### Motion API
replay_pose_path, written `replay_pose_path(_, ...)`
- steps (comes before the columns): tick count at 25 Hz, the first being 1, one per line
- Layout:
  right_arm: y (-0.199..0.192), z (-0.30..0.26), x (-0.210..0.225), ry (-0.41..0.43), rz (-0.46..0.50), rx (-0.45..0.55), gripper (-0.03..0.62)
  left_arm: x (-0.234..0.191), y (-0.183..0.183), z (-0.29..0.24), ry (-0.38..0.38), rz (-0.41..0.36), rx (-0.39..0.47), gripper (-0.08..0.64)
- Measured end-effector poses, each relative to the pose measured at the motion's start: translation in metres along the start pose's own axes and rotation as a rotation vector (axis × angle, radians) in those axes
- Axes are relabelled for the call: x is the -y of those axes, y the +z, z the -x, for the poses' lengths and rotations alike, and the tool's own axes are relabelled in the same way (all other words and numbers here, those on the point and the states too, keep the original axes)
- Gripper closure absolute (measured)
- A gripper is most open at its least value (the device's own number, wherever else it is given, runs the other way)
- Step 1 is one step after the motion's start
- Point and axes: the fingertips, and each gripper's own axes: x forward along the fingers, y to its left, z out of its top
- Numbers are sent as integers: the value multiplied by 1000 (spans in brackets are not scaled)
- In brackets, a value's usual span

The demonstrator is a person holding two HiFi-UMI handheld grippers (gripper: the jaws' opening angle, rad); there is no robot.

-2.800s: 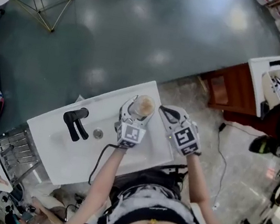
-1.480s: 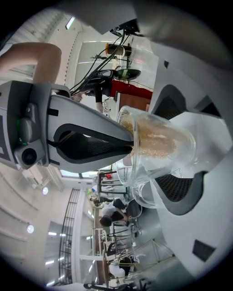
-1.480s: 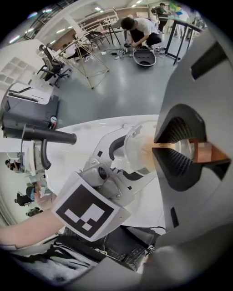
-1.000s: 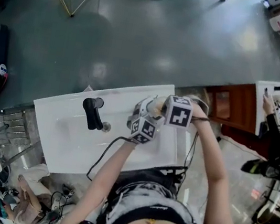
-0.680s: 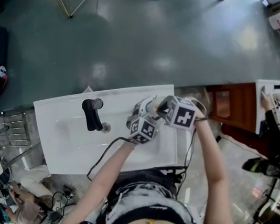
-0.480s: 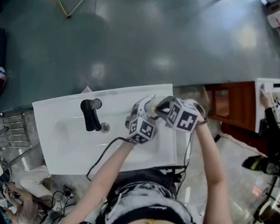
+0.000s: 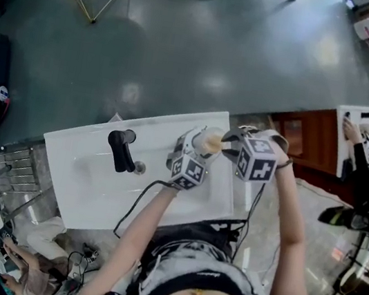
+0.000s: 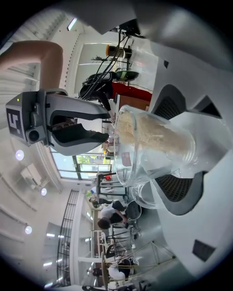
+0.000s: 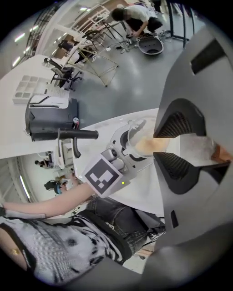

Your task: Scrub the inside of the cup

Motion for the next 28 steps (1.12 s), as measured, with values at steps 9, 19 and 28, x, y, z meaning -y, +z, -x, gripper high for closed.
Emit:
replay_pose_path(9, -11, -19, -10, 122, 201, -220, 463, 0, 0, 1, -1, -2, 2, 195)
replay_pose_path(19, 31, -32, -20, 304, -115, 20, 509, 0, 0, 3, -5, -2, 3, 195)
replay_pose_path(28, 29, -30, -12, 247, -267, 195, 509, -1, -1, 3, -14, -7, -2, 195)
